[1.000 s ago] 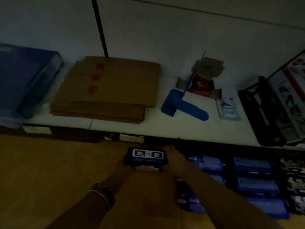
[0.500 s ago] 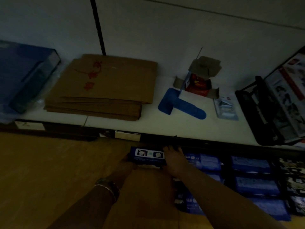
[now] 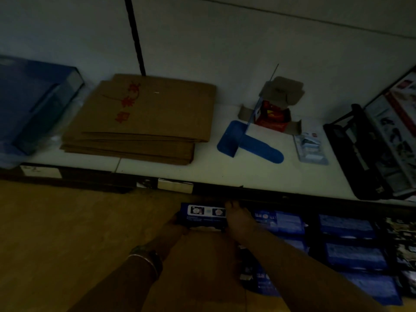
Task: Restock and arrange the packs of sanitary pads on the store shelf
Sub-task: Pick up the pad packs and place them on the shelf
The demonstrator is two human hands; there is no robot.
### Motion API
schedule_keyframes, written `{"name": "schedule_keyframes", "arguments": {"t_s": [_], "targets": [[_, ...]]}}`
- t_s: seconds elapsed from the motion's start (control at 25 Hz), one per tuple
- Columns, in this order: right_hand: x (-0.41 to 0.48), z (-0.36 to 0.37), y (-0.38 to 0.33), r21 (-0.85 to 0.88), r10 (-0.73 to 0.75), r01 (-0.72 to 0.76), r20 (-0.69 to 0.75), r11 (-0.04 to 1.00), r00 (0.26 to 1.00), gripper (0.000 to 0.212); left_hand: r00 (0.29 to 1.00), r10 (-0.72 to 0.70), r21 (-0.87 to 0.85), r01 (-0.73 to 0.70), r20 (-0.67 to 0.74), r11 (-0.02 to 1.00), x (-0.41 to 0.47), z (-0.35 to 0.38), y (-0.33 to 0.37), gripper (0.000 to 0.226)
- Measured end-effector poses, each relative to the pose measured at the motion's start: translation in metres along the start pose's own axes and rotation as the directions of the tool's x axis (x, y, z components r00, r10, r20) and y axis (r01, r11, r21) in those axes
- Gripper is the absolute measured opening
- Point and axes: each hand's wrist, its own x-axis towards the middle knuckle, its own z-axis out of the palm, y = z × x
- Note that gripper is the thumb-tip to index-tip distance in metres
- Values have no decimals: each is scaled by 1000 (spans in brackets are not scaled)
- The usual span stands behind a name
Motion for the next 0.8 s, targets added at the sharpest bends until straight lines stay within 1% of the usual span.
{"name": "schedule_keyframes", "arguments": {"t_s": [0.08, 0.2, 0.24, 0.32, 0.4, 0.48, 0.56, 0.68, 0.76, 0.8], "targets": [[-1, 0, 2, 12, -9, 9, -2, 1000, 1000, 75, 1000, -7, 31, 7, 10, 999, -1, 0, 4, 44], [0, 3, 7, 31, -30, 30, -6, 999, 1000, 73, 980, 98, -4, -101, -174, 995, -2, 1, 0, 46], [0, 3, 8, 42, -32, 33, -8, 999, 999, 73, 971, 118, -22, -125, -206, 992, -1, 2, 0, 44], [2, 5, 10, 54, -26, 26, 4, 998, 1000, 76, 965, 153, 25, -151, -213, 988, 6, 0, -4, 37], [2, 5, 11, 30, -21, 20, 28, 999, 999, 79, 964, 166, 97, -148, -208, 984, 13, -1, -9, 39], [3, 5, 11, 9, -24, 23, 37, 1000, 999, 78, 966, 171, 92, -156, -195, 983, 10, 0, -9, 41], [2, 2, 11, 31, -31, 29, 39, 999, 999, 77, 961, 177, 66, -166, -214, 984, 2, 3, -4, 46], [-1, -4, 12, 49, -42, 40, 30, 998, 999, 72, 964, 122, 36, -117, -234, 992, -1, 1, 1, 61], [-3, -8, 13, 22, -58, 58, 13, 998, 998, 69, 960, 126, 87, -107, -251, 990, -2, -1, 3, 65], [-4, -10, 14, 9, -67, 67, 12, 998, 998, 67, 949, 160, 158, -120, -271, 980, -3, -2, 4, 65]]}}
